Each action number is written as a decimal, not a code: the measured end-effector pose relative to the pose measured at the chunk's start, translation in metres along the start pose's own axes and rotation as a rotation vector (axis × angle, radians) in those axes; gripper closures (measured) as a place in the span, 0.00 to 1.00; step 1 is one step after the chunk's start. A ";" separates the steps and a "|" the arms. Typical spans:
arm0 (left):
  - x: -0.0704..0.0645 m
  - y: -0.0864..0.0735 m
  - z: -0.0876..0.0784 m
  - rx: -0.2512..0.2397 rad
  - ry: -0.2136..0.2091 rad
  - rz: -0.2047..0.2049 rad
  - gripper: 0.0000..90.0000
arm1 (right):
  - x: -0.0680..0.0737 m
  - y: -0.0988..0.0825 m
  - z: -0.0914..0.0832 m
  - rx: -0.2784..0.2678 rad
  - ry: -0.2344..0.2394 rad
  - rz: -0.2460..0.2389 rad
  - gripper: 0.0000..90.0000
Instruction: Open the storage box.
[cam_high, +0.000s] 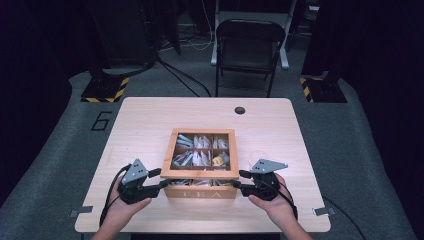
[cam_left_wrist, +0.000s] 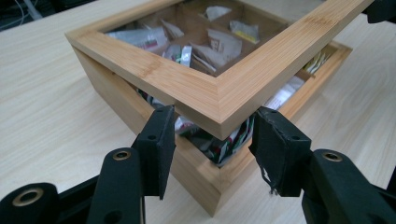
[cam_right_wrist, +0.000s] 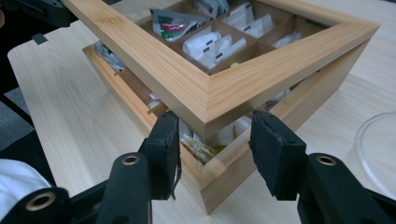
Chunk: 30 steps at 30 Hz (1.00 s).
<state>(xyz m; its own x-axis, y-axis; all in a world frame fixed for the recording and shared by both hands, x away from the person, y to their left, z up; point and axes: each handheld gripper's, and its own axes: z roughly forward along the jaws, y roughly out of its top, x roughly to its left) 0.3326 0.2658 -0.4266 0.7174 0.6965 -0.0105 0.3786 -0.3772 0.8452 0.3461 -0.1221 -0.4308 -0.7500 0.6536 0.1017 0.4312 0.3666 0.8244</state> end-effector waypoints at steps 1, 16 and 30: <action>0.001 0.002 -0.001 -0.005 0.000 0.000 0.55 | -0.001 0.004 -0.002 -0.007 -0.001 -0.012 0.58; 0.006 0.026 -0.010 -0.040 0.020 0.036 0.55 | -0.006 0.027 -0.011 -0.061 -0.015 -0.035 0.57; 0.014 0.042 -0.013 -0.057 0.010 0.048 0.55 | -0.008 0.044 -0.014 -0.075 -0.040 -0.078 0.54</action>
<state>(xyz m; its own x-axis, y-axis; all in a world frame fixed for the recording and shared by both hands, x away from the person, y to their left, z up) 0.3506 0.2674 -0.3847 0.7283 0.6843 0.0358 0.3094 -0.3751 0.8738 0.3640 -0.1204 -0.3873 -0.7586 0.6514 0.0144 0.3325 0.3681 0.8683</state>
